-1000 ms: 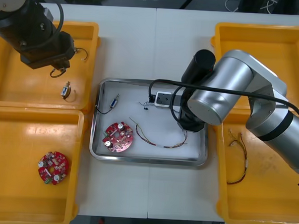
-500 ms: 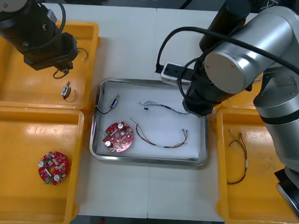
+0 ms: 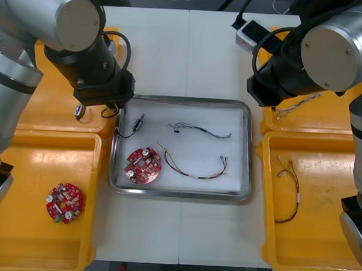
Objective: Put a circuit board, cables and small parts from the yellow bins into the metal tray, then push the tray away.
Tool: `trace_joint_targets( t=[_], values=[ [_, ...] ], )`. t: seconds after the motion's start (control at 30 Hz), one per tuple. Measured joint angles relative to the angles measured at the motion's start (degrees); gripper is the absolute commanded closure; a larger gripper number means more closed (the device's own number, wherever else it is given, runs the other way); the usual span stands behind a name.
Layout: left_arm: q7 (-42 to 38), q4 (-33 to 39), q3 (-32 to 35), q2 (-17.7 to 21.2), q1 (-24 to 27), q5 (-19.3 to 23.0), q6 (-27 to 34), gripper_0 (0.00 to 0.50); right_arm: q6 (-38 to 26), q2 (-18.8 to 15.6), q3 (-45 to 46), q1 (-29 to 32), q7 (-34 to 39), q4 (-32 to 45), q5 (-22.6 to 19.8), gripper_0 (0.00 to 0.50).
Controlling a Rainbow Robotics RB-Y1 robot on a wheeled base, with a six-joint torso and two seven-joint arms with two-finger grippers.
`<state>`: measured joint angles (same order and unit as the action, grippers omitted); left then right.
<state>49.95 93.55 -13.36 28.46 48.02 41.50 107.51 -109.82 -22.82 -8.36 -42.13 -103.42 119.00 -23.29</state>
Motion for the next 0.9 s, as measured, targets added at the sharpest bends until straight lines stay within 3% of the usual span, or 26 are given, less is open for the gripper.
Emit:
trace_joint_targets(
  t=[0.27, 0.73, 0.9],
  values=[
    [-0.01, 0.0, -4.48, -4.04, 0.2, -1.49, -3.05, 0.499, -0.01, -3.74, 3.3, 3.94, 7.64, 4.07, -1.23, 0.0],
    [-0.02, -6.79, -13.9, -8.14, 0.32, -5.34, -12.27, 0.5, -0.02, -11.44, 20.37, 16.29, 18.8, 7.37, -13.64, 0.0],
    [-0.02, -7.48, -14.98, -8.21, 0.33, -5.97, -12.81, 0.498, -0.02, -12.94, 25.04, 20.18, 18.98, 7.58, -14.65, 0.0]
  ],
)
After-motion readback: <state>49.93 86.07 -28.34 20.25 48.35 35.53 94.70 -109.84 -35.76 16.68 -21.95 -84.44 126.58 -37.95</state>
